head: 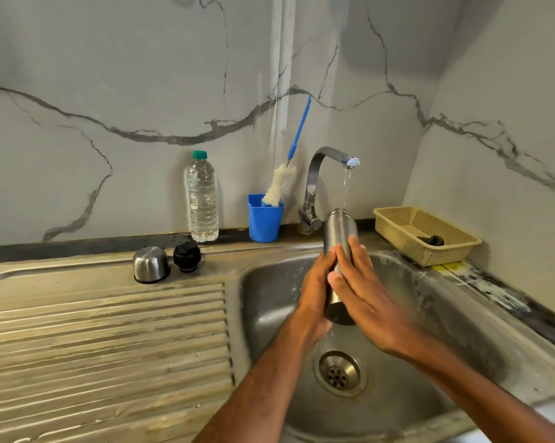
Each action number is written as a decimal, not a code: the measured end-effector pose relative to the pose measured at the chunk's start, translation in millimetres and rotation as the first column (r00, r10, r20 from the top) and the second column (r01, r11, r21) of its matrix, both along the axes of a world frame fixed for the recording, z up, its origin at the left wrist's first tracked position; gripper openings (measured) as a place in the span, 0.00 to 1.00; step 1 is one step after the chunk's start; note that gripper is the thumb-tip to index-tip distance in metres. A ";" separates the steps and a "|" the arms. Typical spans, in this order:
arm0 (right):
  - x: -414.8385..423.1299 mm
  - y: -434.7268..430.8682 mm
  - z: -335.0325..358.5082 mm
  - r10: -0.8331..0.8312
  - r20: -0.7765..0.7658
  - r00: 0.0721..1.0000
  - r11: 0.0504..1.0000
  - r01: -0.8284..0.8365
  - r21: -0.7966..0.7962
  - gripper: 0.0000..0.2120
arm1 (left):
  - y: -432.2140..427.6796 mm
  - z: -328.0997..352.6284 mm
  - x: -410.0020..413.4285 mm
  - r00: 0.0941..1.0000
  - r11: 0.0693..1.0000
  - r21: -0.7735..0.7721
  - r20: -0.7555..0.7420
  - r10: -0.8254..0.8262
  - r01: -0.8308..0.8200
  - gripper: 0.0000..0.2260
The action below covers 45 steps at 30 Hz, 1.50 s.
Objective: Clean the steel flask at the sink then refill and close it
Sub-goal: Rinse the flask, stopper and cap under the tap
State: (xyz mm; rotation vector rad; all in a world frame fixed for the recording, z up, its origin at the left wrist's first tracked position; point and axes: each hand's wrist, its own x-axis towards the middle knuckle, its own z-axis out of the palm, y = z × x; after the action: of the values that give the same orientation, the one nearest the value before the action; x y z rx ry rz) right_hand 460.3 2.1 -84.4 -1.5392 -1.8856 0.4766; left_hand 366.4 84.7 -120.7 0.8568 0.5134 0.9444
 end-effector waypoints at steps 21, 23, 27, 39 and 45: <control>21.6 77.2 21.4 -0.117 -0.303 0.946 0.993 0.119 -0.013 0.28 | 6.9 -6.6 -4.4 0.998 0.998 0.048 -0.050 0.045 -0.043 0.36; 18.4 51.7 11.4 -0.065 -0.162 0.985 0.998 0.063 -0.016 0.29 | 8.7 -6.2 -8.3 0.999 0.998 0.046 -0.019 0.045 -0.044 0.32; 25.0 37.7 -2.2 -0.008 0.016 1.000 0.999 0.008 0.035 0.31 | 8.5 -7.5 -9.5 0.999 0.998 0.065 -0.021 0.025 -0.024 0.33; 30.7 120.8 28.2 -0.155 -0.444 0.883 0.987 0.161 -0.025 0.25 | 7.8 -5.5 -7.6 0.999 0.999 0.043 -0.039 0.017 -0.016 0.34; 32.2 54.4 -14.4 -0.134 -0.367 0.920 0.988 0.096 -0.118 0.29 | 8.9 -2.9 -11.8 0.995 0.996 -0.007 0.023 0.093 -0.093 0.33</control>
State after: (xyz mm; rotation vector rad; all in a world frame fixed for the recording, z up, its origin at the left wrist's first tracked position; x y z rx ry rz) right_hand 492.5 56.5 -98.8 -1.4869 -1.4887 0.7601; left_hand 354.6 93.5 -123.5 0.8212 0.5398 1.0357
